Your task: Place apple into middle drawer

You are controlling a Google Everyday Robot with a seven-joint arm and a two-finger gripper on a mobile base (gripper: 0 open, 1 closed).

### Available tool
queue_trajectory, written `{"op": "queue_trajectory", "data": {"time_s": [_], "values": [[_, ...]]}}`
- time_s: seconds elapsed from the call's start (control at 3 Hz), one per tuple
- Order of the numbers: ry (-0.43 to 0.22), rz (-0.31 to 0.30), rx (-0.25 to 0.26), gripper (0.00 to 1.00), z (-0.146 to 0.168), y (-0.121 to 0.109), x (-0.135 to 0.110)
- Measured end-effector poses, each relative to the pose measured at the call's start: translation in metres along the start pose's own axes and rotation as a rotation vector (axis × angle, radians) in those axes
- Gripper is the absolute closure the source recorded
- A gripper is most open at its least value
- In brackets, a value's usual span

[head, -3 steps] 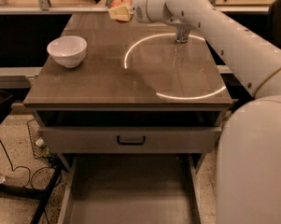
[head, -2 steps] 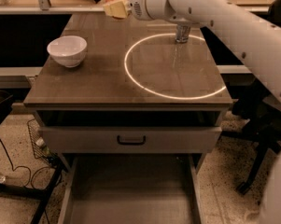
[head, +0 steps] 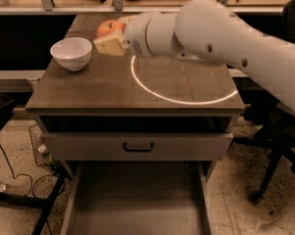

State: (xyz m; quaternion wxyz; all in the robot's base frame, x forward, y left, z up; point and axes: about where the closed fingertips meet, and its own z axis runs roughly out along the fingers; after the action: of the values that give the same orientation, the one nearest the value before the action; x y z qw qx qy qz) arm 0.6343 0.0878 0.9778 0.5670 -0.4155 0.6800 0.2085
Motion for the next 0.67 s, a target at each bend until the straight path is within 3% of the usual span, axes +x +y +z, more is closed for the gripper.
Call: {"op": "queue_trajectory", "data": {"time_s": [0.33,0.67], "values": [[0.040,-0.015,-0.081,1.00,-0.019,0.056,0.030],[0.073,-0.031,-0.145,1.00,-0.035,0.094,0.056]]}}
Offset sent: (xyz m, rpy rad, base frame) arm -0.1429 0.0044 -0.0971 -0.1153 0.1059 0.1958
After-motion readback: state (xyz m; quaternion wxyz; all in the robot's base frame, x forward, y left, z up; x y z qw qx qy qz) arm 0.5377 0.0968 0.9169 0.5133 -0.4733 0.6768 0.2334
